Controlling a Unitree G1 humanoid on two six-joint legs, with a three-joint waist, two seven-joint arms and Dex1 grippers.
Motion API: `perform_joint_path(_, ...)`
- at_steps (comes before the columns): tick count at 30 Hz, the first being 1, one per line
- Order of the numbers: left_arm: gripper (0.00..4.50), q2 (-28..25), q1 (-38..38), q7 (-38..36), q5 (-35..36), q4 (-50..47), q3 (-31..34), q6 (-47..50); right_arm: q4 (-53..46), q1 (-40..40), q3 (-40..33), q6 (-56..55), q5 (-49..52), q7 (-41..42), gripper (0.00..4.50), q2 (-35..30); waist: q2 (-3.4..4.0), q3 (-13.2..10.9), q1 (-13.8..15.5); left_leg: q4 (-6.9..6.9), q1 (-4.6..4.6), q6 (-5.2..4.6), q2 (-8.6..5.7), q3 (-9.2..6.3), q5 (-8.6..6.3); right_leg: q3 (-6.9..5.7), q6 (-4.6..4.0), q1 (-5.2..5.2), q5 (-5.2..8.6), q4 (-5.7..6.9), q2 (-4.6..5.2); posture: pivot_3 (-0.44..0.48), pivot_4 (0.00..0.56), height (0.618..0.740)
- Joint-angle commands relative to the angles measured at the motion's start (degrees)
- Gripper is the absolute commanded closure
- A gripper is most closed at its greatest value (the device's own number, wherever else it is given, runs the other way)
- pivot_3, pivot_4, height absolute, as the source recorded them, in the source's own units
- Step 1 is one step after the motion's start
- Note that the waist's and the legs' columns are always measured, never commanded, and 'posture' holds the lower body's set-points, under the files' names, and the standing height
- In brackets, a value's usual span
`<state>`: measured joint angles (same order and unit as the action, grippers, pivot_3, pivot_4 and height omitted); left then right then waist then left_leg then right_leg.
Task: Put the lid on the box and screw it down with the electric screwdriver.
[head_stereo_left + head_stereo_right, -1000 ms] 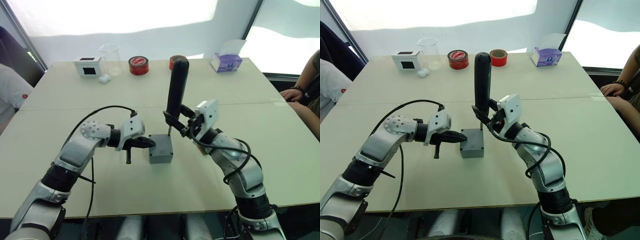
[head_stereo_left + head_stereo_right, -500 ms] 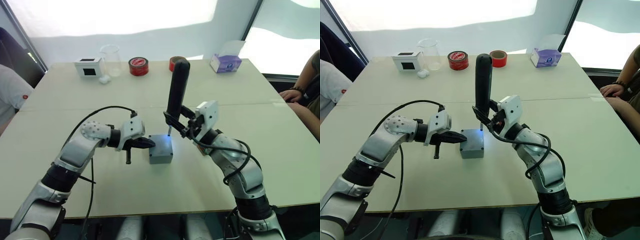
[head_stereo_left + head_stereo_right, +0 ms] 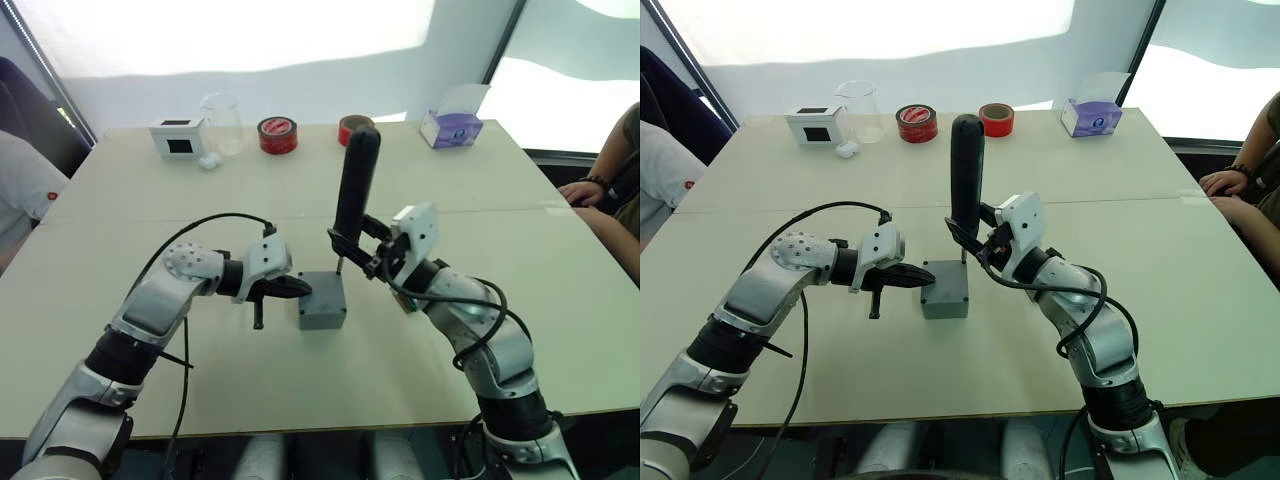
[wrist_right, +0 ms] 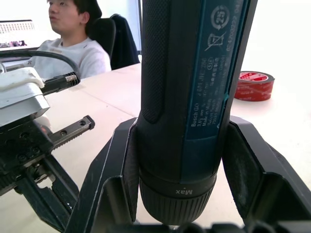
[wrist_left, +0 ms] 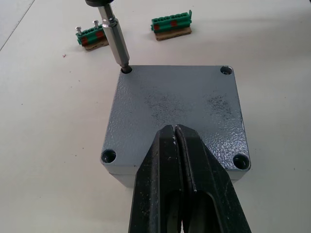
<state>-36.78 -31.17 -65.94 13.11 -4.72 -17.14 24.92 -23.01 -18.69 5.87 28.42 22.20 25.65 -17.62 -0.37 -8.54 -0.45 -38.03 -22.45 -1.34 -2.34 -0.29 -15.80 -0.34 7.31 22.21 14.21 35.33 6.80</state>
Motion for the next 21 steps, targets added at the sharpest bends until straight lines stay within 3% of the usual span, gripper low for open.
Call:
perform_joint_path(1, 4.5, 0.01, 0.72, 0.0, -0.73, 0.29, -0.43, 0.17, -2.54, -3.13, -3.78, 6.43, 4.0, -0.02, 2.67, -2.02, 0.04, -0.05, 0.04, 0.0, -0.02, 0.0, 0.0, 0.0, 0.0, 0.0, 0.0, 0.01, 0.0, 0.0, 0.01, 0.0, 0.15, 0.74)
perform_joint_path(5, 4.5, -0.08, 0.94, -0.08, -0.69, 0.94, -0.01, -0.63, -5.73, -11.3, -11.04, 13.09, 13.14, -1.99, 2.67, -2.92, 0.2, -0.22, 0.17, 0.0, -0.26, 0.0, 0.0, 0.0, 0.0, 0.01, -0.01, 0.22, -0.01, 0.0, 0.04, 0.0, 0.15, 0.74)
perform_joint_path(7, 4.5, 0.17, 1.14, 0.15, -0.3, 1.44, 0.95, -1.7, -5.7, -15.98, -15.13, 16.63, 18.27, -4.41, 2.67, -2.84, 0.21, -0.23, 0.14, -0.04, -0.82, 0.08, -0.02, 0.0, 0.05, 0.02, 0.1, 0.57, -0.11, 0.11, 0.06, 0.0, 0.15, 0.74)
perform_joint_path(10, 4.5, 0.67, 1.28, 0.4, 0.18, 1.53, 1.78, -2.13, -5.64, -18.43, -17.61, 19.57, 21.47, -6.37, 2.67, -3.09, 0.22, -0.23, 0.11, 0.01, -1.1, 0.19, -0.02, -0.01, 0.12, 0.02, 0.13, 0.94, -0.16, 0.15, 0.04, 0.0, 0.15, 0.74)
perform_joint_path(14, 4.5, 5.96, -1.27, 3.68, 13.36, -0.27, 13.59, 5.41, 2.77, -30.95, -29.37, 37.13, 32.83, -21.26, 2.67, -6.22, 0.32, -0.8, -0.22, 0.04, -1.17, 0.19, -0.03, 0.04, 0.14, 0.03, 0.13, 1.02, -0.17, 0.15, 0.07, 0.0, 0.15, 0.74)
perform_joint_path(16, 4.5, 5.5, -1.61, 3.28, 15.47, -1.43, 14.35, 8.86, 4.81, -32.59, -31.42, 43.59, 35.76, -23.42, 2.67, -8.69, 0.16, -0.9, -0.03, -0.06, -1.37, 0.26, 0.01, -0.06, 0.18, -0.05, 0.1, 1.19, -0.21, 0.2, 0.04, 0.0, 0.15, 0.74)
perform_joint_path(19, 4.5, 1.99, -0.94, 1.44, 16.37, -4.87, 12.93, 12.76, 10.27, -33.51, -32.43, 59.49, 35.86, -23.11, 2.67, -17.26, 0.19, -0.91, -0.21, 0.0, -1.52, 0.26, 0.03, -0.08, 0.18, -0.08, 0.07, 1.27, -0.19, 0.08, 0.0, 0.0, 0.15, 0.74)
perform_joint_path(21, 4.5, 0.26, -0.06, 0.3, 17.57, -7.36, 12.64, 14.52, 12.45, -30.65, -29.58, 63.73, 36.75, -21.84, 2.67, -24.65, 0.22, -0.93, -0.2, 0.02, -1.68, 0.21, 0.01, 0.02, 0.17, -0.05, 0.08, 1.34, -0.2, 0.03, 0.01, 0.0, 0.15, 0.74)
